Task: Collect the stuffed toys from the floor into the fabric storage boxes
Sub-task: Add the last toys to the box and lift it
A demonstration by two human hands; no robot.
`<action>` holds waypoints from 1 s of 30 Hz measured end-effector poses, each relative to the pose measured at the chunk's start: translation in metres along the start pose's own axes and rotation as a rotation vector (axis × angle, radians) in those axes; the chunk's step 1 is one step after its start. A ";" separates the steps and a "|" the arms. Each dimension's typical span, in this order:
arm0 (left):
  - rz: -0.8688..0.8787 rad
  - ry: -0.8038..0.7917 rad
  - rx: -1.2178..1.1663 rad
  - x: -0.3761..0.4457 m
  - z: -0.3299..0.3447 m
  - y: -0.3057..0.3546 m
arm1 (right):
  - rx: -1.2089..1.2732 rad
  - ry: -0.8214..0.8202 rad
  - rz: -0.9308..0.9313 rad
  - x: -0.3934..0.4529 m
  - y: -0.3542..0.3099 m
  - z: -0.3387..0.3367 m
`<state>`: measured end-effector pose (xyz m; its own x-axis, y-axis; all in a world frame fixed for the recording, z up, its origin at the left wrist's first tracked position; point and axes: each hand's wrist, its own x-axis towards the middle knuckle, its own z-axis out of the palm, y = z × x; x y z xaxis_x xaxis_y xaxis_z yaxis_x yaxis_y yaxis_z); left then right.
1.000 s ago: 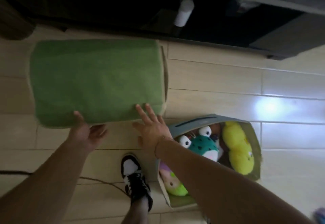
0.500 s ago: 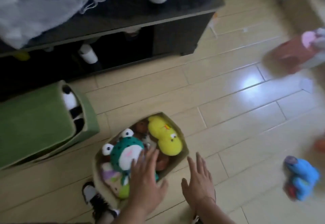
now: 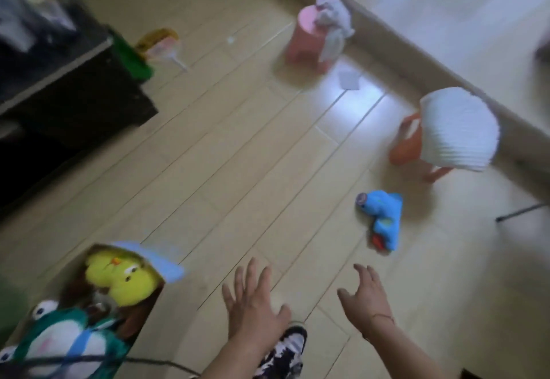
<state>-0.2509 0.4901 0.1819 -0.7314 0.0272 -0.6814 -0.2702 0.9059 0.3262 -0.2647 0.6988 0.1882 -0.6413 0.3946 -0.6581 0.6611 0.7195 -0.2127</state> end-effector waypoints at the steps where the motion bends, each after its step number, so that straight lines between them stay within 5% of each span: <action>1: -0.014 -0.021 0.026 0.004 0.000 0.013 | 0.081 -0.011 0.043 0.004 0.006 -0.014; 12: 0.104 -0.116 0.023 0.087 0.013 0.182 | 0.268 -0.098 0.161 0.083 0.060 -0.106; 25: 0.186 -0.315 0.067 0.299 0.058 0.356 | 0.197 -0.189 0.212 0.358 0.105 -0.176; 30: -0.047 -0.589 -0.248 0.390 0.118 0.383 | 0.216 -0.188 0.224 0.458 0.152 -0.142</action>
<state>-0.5656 0.8971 -0.0364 -0.2676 0.2813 -0.9215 -0.4823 0.7889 0.3809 -0.5133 1.0701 -0.0429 -0.4020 0.4027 -0.8224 0.8568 0.4822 -0.1827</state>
